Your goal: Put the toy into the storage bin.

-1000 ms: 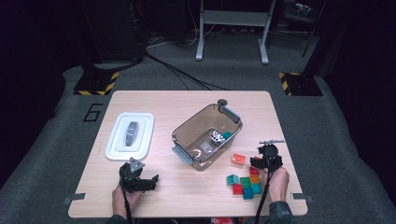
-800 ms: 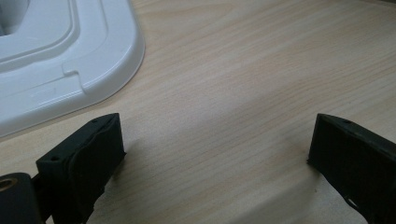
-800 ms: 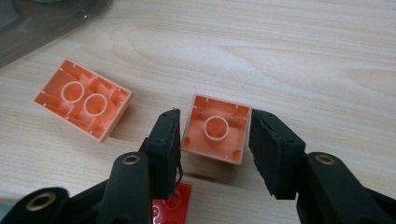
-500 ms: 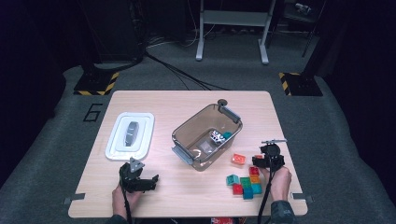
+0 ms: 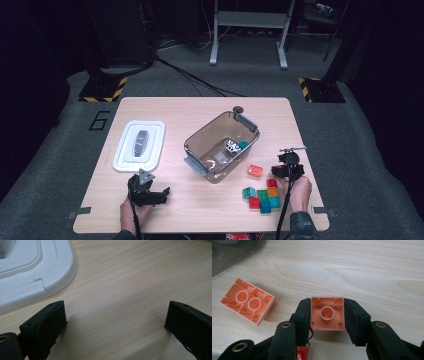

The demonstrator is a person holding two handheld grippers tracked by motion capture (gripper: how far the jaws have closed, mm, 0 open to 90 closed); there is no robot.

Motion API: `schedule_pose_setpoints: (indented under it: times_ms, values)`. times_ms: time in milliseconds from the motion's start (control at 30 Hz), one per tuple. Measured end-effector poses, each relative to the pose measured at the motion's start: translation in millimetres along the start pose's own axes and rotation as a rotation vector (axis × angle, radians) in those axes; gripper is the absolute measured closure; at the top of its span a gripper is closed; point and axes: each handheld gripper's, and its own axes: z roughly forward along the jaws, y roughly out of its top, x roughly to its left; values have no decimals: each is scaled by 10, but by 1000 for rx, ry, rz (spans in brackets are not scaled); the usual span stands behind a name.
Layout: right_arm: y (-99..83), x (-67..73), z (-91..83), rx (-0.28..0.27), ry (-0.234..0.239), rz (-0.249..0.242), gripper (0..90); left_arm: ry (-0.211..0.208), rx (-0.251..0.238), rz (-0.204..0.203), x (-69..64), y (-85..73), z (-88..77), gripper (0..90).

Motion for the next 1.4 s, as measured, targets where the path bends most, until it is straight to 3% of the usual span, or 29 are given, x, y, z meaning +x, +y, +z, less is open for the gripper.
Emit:
schedule_pose_setpoints:
  times_ms: [233, 800, 867, 1400]
  values:
    - [11, 14, -2, 9, 0, -11, 589, 0, 0, 0, 0, 0, 0, 32]
    - [108, 8, -210, -58, 34, -29, 590, -1, 1, 0, 1, 0, 0, 32]
    - [114, 26, -231, -57, 37, -14, 590, 0, 1, 1, 1, 0, 0, 32]
    - [275, 139, -457, -115, 66, -66, 590, 0, 0, 0, 1, 0, 0, 32]
